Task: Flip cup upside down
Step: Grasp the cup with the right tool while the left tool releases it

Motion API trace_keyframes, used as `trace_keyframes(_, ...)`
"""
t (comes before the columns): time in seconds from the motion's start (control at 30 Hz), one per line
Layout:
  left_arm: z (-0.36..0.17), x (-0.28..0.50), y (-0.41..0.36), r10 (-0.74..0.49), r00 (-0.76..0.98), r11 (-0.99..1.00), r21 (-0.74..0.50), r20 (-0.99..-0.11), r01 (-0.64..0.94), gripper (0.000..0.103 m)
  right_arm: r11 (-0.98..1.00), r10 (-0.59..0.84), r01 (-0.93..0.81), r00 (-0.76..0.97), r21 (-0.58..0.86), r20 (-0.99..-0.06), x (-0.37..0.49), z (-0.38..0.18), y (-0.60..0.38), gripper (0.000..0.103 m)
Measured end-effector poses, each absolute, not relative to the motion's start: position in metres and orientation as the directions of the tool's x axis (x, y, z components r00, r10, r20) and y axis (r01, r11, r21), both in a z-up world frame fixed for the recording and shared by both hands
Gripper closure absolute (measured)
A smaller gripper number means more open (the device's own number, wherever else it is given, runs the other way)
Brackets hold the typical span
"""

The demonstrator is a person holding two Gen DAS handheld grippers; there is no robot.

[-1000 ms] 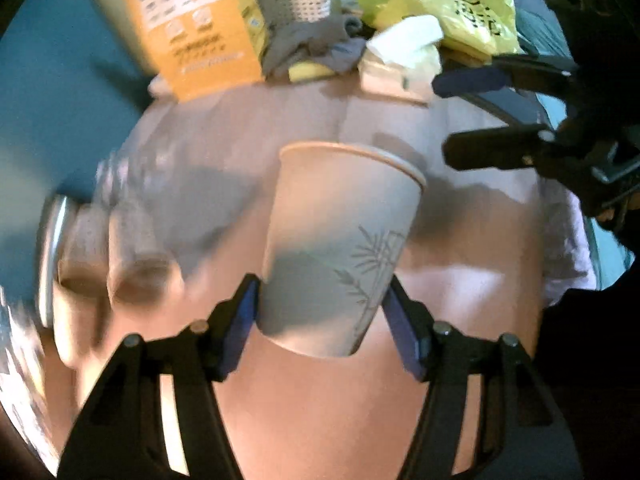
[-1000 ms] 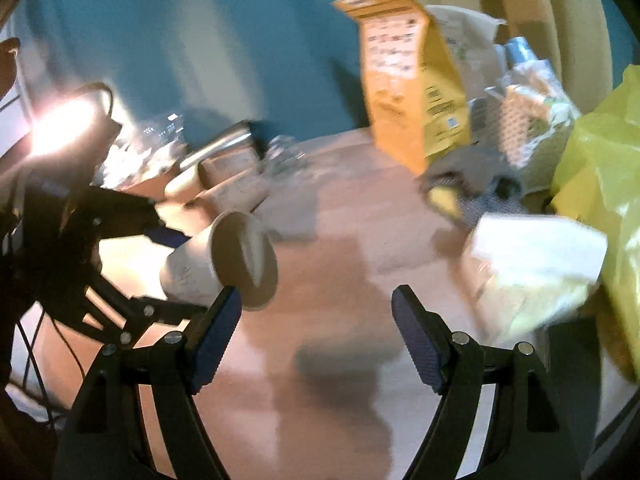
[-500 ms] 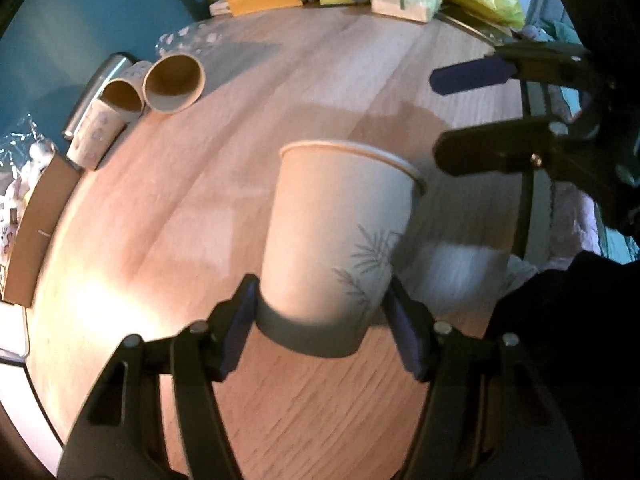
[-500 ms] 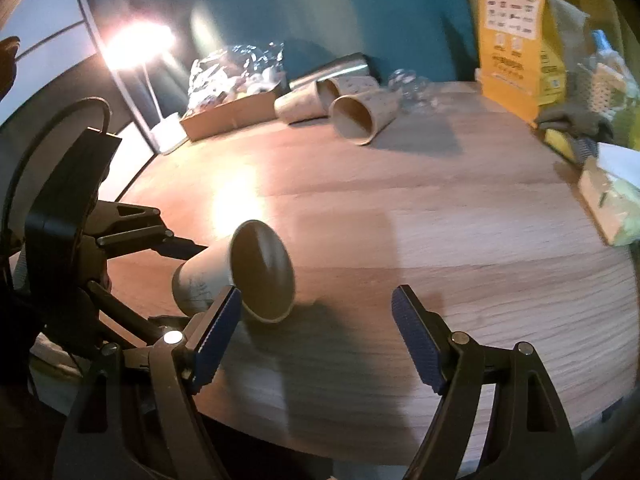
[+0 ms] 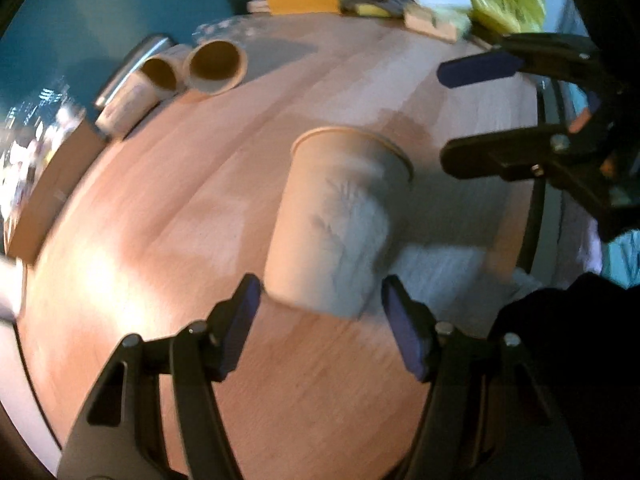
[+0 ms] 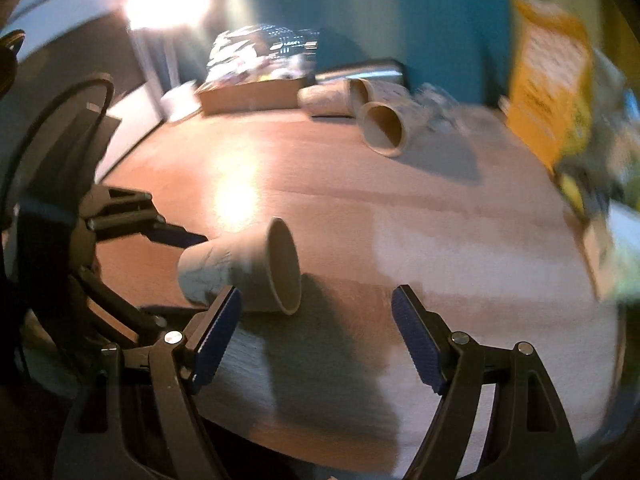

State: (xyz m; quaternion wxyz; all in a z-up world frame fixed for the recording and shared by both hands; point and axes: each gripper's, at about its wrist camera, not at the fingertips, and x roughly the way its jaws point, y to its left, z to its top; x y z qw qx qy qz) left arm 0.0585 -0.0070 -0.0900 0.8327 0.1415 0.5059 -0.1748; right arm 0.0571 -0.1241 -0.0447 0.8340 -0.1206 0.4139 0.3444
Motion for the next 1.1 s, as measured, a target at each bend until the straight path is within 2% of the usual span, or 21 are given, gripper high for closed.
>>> trace_keyframes(0.07, -0.087, 0.047, 0.006, -0.167, 0.443, 0.922, 0.02, -0.881, 0.388, 0.037, 0.646, 0.464, -0.763, 0.407, -0.013, -0.787, 0.056, -0.04, -0.109, 0.023)
trace_keyframes(0.13, -0.085, 0.031, 0.019, -0.187, 0.464, 0.945, -0.03, -0.866, 0.325, 0.028, 0.527, 0.454, -0.843, 0.387, -0.108, -0.803, 0.052, -0.037, -0.09, 0.023)
trace_keyframes(0.27, -0.087, -0.003, 0.048, -0.211, 0.508, 0.975, -0.141, -0.835, 0.173, 0.027, 0.146, 0.426, -0.956, 0.293, -0.254, -0.856, 0.028, -0.04, -0.046, 0.023)
trace_keyframes(0.43, -0.095, -0.043, 0.075, -0.18, 0.558, 0.978, -0.21, -0.81, 0.011, 0.027, -0.283, 0.255, -0.893, 0.283, -0.351, -0.925, -0.001, -0.076, -0.007, 0.023)
trace_keyframes(0.5, -0.095, -0.056, 0.083, -0.18, 0.576, 0.971, -0.238, -0.798, -0.027, 0.027, -0.399, 0.201, -0.837, 0.318, -0.374, -0.927, -0.007, -0.088, 0.005, 0.023)
trace_keyframes(0.57, -0.096, -0.065, 0.089, -0.177, 0.585, 0.967, -0.252, -0.791, -0.048, 0.027, -0.477, 0.137, -0.811, 0.312, -0.339, -0.94, -0.011, -0.097, 0.011, 0.023)
trace_keyframes(0.7, -0.098, -0.072, 0.105, -0.177, 0.605, 0.959, -0.275, -0.776, -0.073, 0.027, -0.58, 0.039, -0.756, 0.345, -0.303, -0.938, -0.016, -0.118, 0.02, 0.023)
trace_keyframes(0.9, -0.1, -0.085, 0.117, -0.188, 0.62, 0.951, -0.299, -0.762, -0.078, 0.027, -0.613, 0.003, -0.738, 0.353, -0.281, -0.935, -0.017, -0.125, 0.035, 0.026)
trace_keyframes(0.93, -0.1, -0.084, 0.119, -0.192, 0.623, 0.95, -0.304, -0.758, -0.077, 0.027, -0.613, -0.001, -0.742, 0.345, -0.271, -0.939, -0.017, -0.124, 0.037, 0.033)
trace_keyframes(1.1, -0.098, -0.079, 0.123, -0.2, 0.633, 0.947, -0.314, -0.748, -0.073, 0.027, -0.51, 0.027, -0.812, 0.315, -0.284, -0.949, -0.003, -0.11, 0.045, 0.035)
